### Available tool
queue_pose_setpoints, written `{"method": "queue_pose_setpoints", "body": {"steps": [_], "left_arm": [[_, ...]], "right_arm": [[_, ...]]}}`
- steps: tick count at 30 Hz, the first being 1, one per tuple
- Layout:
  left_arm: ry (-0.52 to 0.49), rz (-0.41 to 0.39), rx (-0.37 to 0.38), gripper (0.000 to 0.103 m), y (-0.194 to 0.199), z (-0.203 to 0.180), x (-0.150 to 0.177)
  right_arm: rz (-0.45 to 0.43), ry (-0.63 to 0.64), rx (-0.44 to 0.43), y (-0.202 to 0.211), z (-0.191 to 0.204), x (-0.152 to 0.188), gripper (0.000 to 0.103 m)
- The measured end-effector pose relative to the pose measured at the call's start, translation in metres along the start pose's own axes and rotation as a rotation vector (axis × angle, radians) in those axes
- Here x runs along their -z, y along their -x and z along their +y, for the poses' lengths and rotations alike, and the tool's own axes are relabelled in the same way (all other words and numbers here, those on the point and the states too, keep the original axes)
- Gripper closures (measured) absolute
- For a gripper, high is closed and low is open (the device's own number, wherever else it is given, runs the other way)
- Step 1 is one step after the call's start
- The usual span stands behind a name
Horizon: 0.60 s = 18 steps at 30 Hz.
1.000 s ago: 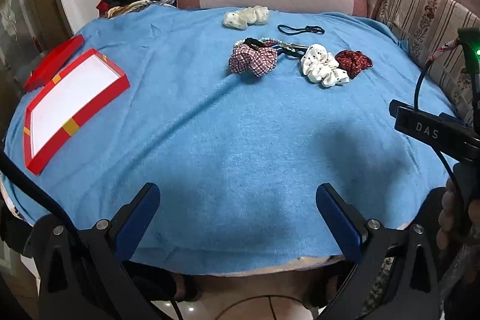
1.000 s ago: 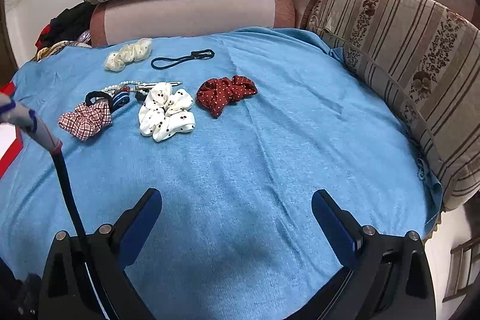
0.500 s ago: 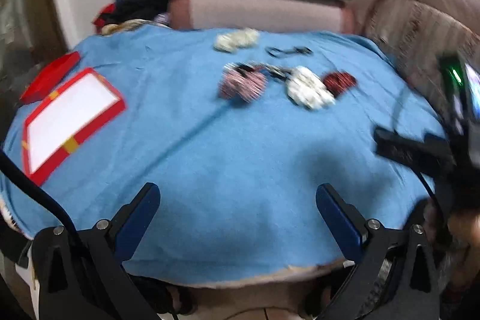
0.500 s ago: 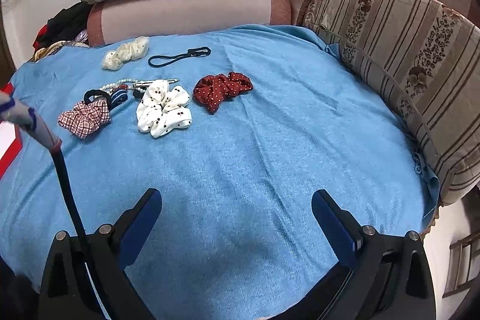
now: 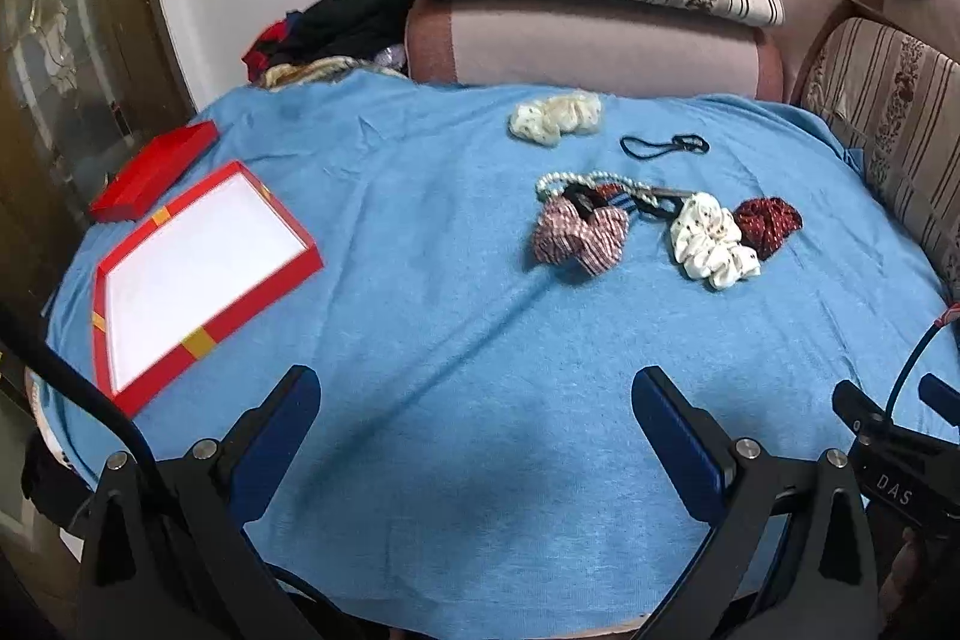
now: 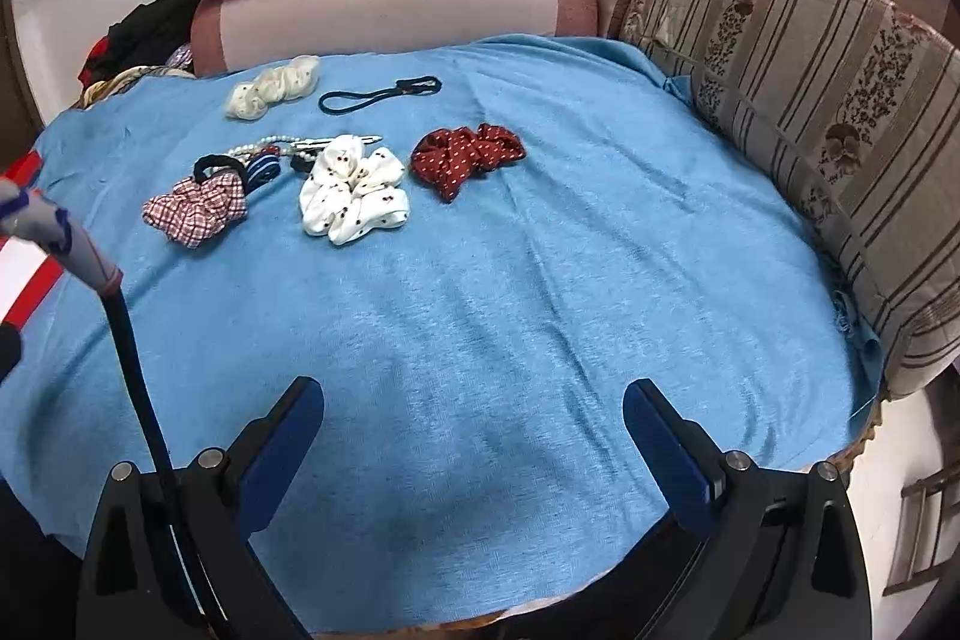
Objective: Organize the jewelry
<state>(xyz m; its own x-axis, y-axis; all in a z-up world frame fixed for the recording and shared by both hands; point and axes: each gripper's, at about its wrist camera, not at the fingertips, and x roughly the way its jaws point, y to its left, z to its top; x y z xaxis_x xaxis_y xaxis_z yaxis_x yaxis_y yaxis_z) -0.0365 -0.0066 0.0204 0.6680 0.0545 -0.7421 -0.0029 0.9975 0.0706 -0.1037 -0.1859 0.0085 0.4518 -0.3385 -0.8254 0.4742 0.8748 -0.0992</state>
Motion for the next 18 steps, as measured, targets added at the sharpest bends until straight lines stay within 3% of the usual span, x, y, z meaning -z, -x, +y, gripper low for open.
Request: {"method": "queue_pose_setpoints", "body": {"steps": [8, 18], "left_arm": [[-0.027, 0.079, 0.030, 0.000, -0.017, -0.008, 0.011], [-0.047, 0.097, -0.005, 0.000, -0.038, -0.013, 0.003]], "right_arm": [[0.064, 0.001, -0.075, -0.013, 0.007, 0.001, 0.002], [0.089, 0.031, -0.055, -0.028, 0.008, -0.005, 0.003]]}}
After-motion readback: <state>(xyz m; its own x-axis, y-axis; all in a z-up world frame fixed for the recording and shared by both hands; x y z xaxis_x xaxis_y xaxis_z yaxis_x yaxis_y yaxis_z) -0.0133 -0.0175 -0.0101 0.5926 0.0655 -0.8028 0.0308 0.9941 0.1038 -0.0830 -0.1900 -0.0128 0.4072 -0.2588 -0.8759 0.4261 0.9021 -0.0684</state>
